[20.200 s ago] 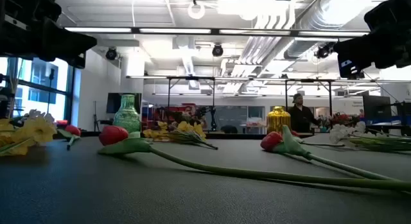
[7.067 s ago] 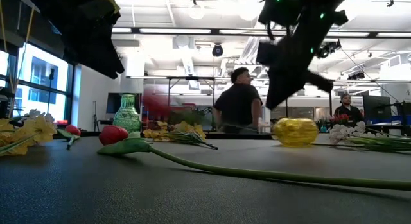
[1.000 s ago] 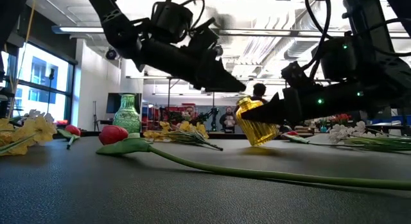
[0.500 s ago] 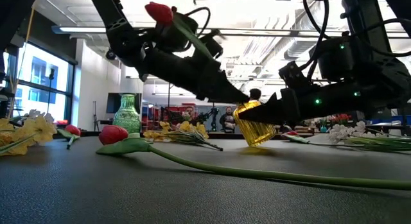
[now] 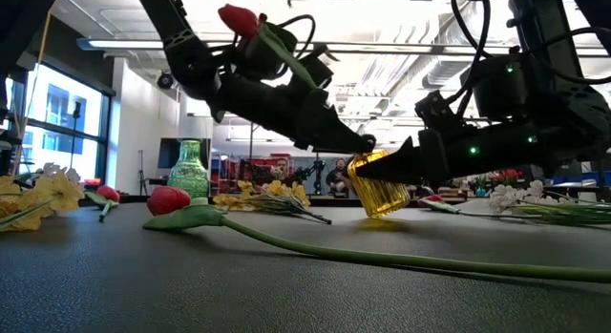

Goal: Sort flowers into vase by color
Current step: Adjust the yellow vase

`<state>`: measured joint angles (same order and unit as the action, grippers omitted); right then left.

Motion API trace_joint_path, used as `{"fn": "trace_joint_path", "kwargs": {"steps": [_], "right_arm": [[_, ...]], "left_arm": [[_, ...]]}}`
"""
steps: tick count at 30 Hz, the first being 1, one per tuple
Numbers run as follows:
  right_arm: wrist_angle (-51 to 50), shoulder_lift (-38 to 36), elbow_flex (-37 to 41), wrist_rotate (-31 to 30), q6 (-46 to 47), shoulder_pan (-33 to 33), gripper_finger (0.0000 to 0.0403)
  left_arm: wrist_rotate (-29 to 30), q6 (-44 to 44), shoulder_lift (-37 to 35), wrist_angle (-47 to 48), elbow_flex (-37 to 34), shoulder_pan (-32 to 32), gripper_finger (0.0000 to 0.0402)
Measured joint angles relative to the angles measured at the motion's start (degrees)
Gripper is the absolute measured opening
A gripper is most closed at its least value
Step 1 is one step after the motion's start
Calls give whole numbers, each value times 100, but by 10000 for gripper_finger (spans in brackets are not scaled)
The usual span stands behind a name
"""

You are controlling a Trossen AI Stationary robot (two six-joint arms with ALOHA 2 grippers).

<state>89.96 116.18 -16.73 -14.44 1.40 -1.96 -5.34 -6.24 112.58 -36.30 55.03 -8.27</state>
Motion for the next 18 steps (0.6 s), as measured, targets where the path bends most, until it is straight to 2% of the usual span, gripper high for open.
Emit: {"fn": "trace_joint_path", "kwargs": {"steps": [4,9,14,18], "right_arm": [[-123,-2,-11,12,-237,-29,293],[-1033,-272,-1,5,-88,-30,334],[-2774,-1313,147,-78,501,-1,353],[-4409,-2422,185,-1052,612,160,347]], "left_arm": [[-3,-31,-37,576,266,13,119],[155,-467,-40,2231,1098,116,119],[429,-683,-17,3495,1836,141,119],[687,-873,63,4053,2331,21,119]]}}
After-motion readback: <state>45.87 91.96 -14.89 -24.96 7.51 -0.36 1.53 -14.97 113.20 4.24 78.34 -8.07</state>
